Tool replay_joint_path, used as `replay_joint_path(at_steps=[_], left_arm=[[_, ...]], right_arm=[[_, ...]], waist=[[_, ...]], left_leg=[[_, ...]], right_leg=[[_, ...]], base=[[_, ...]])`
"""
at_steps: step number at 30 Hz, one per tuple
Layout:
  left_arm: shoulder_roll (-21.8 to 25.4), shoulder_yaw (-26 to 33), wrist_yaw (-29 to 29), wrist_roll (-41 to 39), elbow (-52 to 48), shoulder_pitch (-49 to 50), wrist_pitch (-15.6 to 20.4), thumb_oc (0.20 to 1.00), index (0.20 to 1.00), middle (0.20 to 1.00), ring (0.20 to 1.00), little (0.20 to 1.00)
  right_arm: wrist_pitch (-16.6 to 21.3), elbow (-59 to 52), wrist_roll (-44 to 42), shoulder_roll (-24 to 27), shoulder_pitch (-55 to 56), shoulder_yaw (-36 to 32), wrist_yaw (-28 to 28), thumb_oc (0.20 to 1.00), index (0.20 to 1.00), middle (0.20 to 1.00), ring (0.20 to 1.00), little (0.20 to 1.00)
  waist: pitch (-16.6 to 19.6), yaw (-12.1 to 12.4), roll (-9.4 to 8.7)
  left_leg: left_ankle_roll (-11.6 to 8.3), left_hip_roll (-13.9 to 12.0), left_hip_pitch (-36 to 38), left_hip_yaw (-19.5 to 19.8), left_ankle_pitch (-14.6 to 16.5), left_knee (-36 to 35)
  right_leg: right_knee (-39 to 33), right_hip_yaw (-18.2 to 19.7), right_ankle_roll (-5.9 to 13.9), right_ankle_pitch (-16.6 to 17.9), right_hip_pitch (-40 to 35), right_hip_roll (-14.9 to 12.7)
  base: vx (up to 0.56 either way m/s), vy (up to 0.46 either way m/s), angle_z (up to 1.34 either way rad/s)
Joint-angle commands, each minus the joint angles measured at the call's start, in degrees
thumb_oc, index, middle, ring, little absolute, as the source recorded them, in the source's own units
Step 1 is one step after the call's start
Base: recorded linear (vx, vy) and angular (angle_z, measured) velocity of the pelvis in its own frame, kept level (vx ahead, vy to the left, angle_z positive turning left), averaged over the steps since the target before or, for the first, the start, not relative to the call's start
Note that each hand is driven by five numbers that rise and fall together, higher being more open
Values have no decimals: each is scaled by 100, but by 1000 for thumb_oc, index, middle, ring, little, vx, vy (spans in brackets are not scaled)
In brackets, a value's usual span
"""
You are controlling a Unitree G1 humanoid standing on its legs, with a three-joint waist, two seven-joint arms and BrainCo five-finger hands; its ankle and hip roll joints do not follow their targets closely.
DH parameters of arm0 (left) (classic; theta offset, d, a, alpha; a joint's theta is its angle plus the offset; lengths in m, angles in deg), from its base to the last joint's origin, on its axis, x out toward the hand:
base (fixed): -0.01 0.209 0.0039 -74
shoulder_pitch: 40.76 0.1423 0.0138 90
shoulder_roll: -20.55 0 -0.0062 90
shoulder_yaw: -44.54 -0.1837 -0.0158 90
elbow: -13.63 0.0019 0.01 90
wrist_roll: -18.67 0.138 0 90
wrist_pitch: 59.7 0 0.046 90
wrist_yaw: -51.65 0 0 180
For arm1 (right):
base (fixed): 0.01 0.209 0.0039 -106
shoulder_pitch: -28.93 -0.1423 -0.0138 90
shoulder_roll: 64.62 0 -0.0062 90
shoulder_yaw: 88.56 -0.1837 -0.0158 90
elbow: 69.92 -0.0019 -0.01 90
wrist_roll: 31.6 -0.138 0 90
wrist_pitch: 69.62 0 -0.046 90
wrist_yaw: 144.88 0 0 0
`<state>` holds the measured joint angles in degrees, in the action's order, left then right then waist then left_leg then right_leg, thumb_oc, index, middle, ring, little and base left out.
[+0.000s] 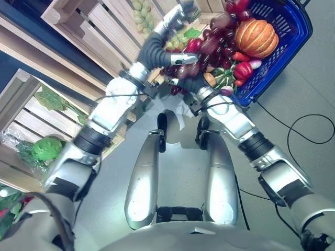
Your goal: Pick up fruits and vegetables into the basket
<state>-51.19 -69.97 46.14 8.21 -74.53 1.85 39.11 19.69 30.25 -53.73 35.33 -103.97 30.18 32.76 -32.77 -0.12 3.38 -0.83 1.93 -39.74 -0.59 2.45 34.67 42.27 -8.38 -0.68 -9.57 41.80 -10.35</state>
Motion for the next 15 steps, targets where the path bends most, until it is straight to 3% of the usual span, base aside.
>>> replay_joint_path(at_steps=[1,3,5,8,10,15], left_arm=[[257,394,-815,1410,-959,-264,574,1000,1000,1000,1000,1000],[497,599,-1531,2303,-1090,-338,873,1000,1000,1000,1000,1000],[626,678,-1844,2613,-1075,-340,995,1000,1000,1000,1000,1000],[619,783,-1859,2506,-1020,-195,1072,1000,1000,1000,1000,1000],[626,809,-1995,2715,-962,-133,1000,1000,1000,1000,1000,1000],[786,839,-2069,2744,-658,-13,800,1000,1000,1000,1000,1000]], right_arm=[[248,-857,-293,-35,-543,-566,-66,200,200,200,200,200],[460,-877,-374,73,-477,-765,-129,200,200,200,200,200],[677,-880,-294,156,-338,-886,-158,200,200,200,200,200],[976,-856,-171,261,-53,-1083,-161,200,200,200,200,200],[1120,-828,-158,337,93,-1217,-184,200,200,200,200,200],[1137,-644,-424,640,368,-1557,-107,200,200,200,200,200]], waist=[[298,58,122],[298,59,101],[298,31,79],[298,-42,58],[298,-101,46],[298,-200,46]], left_leg=[[440,294,334,-614,903,-30],[417,250,298,-621,916,1],[402,210,248,-634,926,53],[346,153,279,-617,1083,175],[354,90,162,-700,986,198],[278,11,140,-699,1144,381]], right_leg=[[-224,-219,168,-118,-224,234],[-181,-239,148,-142,-191,247],[-121,-244,136,-160,-141,260],[24,-178,177,-317,-148,299],[53,-222,125,-235,-20,296],[276,-148,154,-432,19,326]], base=[[7,-131,-1],[1,-141,-1],[1,-113,-3],[60,-87,-8],[-34,-88,-10],[62,-68,-8]])
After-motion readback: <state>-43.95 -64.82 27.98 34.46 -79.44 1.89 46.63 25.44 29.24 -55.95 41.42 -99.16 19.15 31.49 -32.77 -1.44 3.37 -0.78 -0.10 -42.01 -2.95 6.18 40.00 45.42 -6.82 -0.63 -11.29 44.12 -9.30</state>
